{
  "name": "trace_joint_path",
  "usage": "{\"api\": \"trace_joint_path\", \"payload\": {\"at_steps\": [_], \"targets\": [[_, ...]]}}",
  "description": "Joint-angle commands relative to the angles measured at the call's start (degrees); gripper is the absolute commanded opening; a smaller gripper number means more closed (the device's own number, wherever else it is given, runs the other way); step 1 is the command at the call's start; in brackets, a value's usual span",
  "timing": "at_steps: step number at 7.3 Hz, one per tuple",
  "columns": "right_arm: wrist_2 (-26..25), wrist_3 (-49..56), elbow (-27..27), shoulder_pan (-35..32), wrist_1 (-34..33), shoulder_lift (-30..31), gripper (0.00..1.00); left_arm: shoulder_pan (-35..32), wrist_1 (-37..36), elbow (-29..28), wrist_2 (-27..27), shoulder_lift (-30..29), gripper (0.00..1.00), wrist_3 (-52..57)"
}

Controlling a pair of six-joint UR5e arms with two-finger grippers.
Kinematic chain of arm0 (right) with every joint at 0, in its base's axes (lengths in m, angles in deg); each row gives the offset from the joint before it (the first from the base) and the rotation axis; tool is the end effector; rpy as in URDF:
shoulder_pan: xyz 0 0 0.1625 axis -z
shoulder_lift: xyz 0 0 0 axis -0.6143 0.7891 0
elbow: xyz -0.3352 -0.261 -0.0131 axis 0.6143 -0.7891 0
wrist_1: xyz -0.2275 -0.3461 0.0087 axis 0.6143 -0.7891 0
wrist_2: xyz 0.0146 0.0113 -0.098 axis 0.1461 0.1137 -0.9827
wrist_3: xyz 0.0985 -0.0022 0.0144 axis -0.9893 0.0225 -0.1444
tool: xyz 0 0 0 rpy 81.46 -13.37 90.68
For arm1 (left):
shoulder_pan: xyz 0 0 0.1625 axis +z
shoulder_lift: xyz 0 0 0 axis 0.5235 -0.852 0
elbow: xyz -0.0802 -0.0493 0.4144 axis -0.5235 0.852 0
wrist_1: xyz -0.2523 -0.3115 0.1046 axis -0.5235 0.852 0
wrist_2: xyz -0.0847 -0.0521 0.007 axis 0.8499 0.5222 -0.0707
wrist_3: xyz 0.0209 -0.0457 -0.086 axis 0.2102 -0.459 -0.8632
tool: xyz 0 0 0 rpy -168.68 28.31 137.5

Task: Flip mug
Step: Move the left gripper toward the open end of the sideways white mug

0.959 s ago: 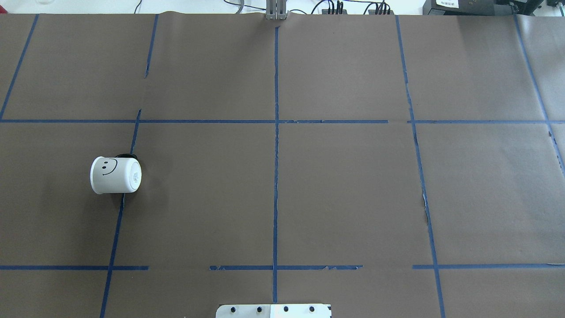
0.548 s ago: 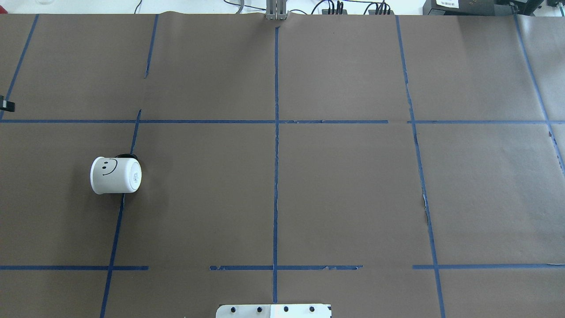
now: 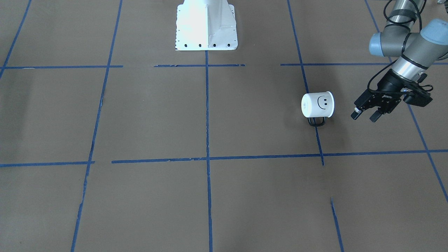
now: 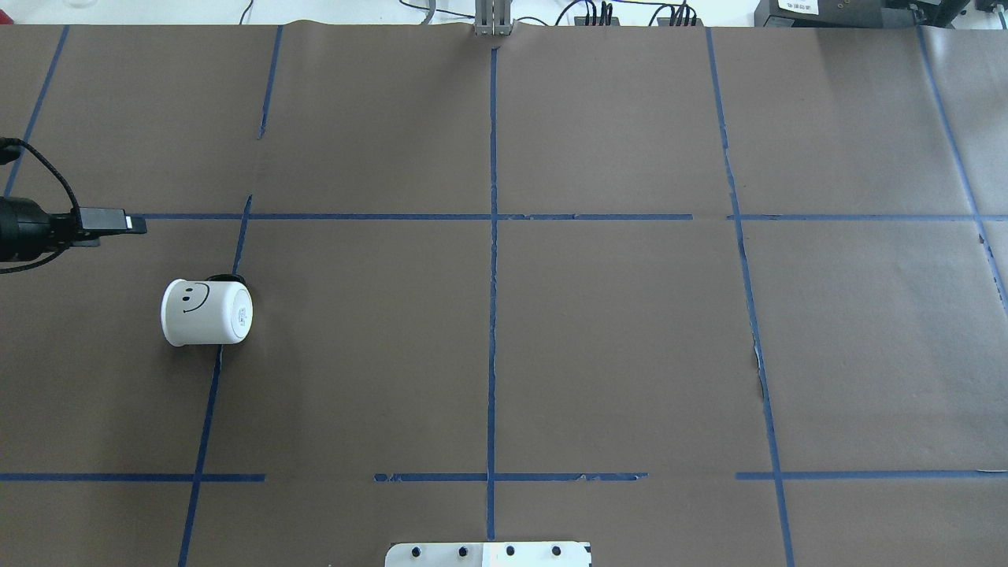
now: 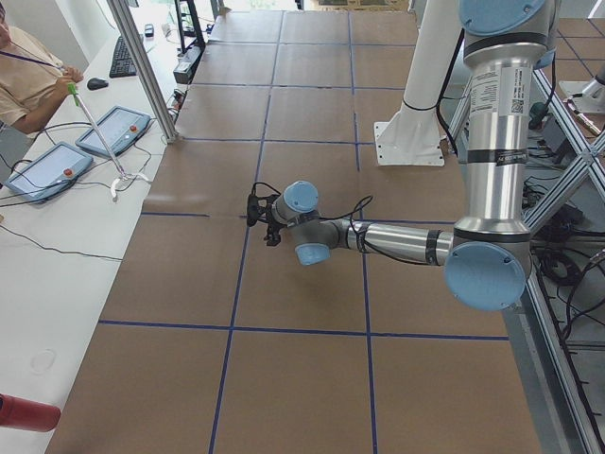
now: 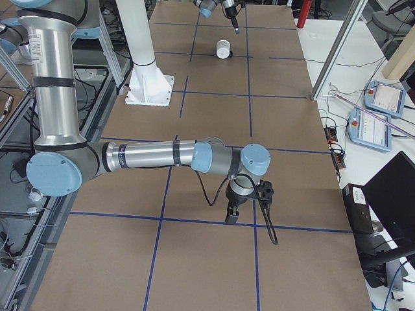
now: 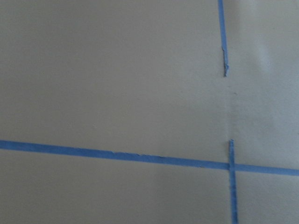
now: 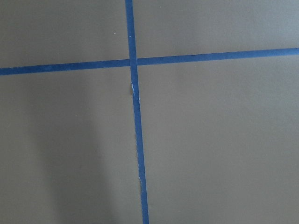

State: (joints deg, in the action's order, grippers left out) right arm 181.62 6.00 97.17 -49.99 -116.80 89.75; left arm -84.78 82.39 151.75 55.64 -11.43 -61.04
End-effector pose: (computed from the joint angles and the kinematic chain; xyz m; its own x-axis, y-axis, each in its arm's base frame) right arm 0.0509 -0.4942 0.6354 0.7657 0.0836 0.6377 0.0258 0.9867 -0.1603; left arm 0.2276 -0.4553 0.5344 0.3396 -0.0142 -0.9405 0.3982 0.9080 0.1301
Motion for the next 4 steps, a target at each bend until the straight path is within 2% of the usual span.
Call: {"api": "trace_joint_path", "payload": {"at_steps": [1,2,4], "targets": [[0.0,0.0,0.0,0.0,0.0,0.0,1.00,2.6,17.3,-4.8,-0.8,-0.6,1.00,-7.3],[0.0,0.0,0.0,0.0,0.0,0.0,1.00,3.5,21.3,-6.4,-0.9,-0.7,1.00,-8.9],[0.0,0.0,0.0,0.0,0.0,0.0,1.00,6.5,24.6,-7.3,-2.0,-0.8,1.00,-12.6]]}}
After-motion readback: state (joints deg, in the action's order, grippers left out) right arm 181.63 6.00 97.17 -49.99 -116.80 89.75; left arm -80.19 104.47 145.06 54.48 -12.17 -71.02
